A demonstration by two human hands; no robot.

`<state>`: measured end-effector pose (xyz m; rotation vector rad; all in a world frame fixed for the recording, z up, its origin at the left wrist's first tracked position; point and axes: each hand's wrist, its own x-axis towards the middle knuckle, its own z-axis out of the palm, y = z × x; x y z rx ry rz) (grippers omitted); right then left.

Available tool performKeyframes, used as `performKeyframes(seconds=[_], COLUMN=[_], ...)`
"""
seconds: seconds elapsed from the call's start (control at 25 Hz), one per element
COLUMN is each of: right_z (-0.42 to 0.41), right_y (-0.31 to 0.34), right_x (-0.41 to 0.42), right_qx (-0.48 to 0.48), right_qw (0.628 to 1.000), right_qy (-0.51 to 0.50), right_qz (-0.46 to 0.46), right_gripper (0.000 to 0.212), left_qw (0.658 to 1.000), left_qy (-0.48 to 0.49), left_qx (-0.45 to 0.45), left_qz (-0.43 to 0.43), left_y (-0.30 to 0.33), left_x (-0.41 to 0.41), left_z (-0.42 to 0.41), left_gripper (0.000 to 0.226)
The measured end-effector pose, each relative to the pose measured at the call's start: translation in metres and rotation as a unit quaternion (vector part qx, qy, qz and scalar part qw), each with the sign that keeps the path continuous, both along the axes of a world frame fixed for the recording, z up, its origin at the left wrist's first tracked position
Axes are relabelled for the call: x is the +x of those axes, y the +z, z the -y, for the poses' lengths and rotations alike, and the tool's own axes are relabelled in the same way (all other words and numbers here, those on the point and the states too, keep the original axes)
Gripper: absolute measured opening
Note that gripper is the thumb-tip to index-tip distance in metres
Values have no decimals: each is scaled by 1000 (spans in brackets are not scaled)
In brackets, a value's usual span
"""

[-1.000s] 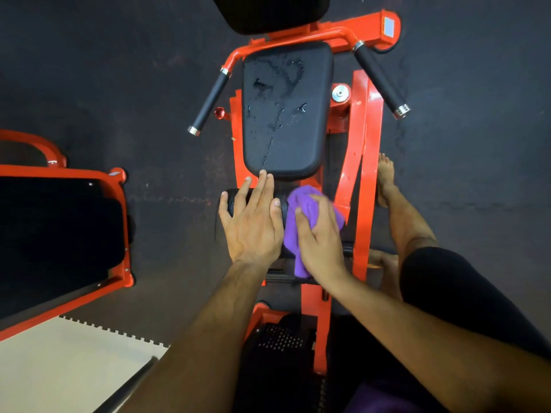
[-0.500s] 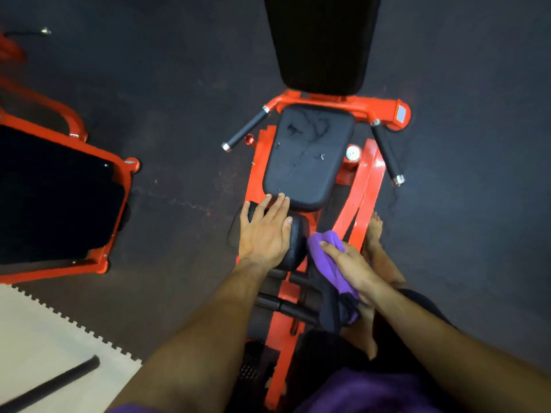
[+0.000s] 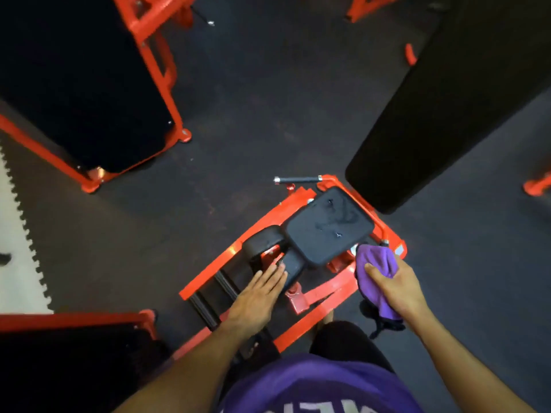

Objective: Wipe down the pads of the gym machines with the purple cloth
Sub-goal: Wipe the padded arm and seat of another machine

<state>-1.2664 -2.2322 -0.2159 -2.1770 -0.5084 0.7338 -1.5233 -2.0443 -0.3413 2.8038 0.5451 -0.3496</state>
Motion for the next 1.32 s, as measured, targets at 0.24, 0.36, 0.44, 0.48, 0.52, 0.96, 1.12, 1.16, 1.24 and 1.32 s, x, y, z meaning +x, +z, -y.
performKeyframes(seconds=[0.24, 0.36, 0.44, 0.48, 0.52, 0.96, 1.12, 1.16, 1.24, 1.32], right_z=[-117, -181, -220, -237, -251, -237, -237, -237, -235, -230], right_y=[7, -4, -27, -43, -57, -126, -132, -133, -139, -137], right_x=[55, 49, 30, 15, -1, 49, 62, 64, 75, 82], right_qx=[-23, 46, 78, 84, 76, 27, -15, -23, -41, -82], right_qw=[939, 860, 768, 711, 650, 657, 711, 727, 796, 884], right_qy=[318, 479, 601, 658, 708, 710, 688, 674, 600, 460], right_qz=[129, 168, 207, 234, 266, 252, 141, 126, 72, -25], right_gripper=[30, 33, 42, 45, 46, 52, 37, 41, 47, 36], left_qw=[1000, 999, 996, 994, 991, 956, 929, 914, 885, 874], left_qy=[5, 46, 75, 96, 120, 261, 362, 398, 460, 482], left_qx=[9, -2, -14, -18, -20, -115, -62, -47, -32, -33], left_qz=[11, -14, -40, -44, -47, -65, 51, 59, 62, 60], left_y=[7, 11, 15, 14, 12, 32, 36, 37, 37, 26], left_x=[7, 15, 24, 27, 29, 57, 69, 78, 100, 118], left_z=[11, 25, 35, 41, 47, 57, 43, 35, 19, 7], left_gripper=[85, 76, 80, 83, 87, 88, 63, 63, 67, 69])
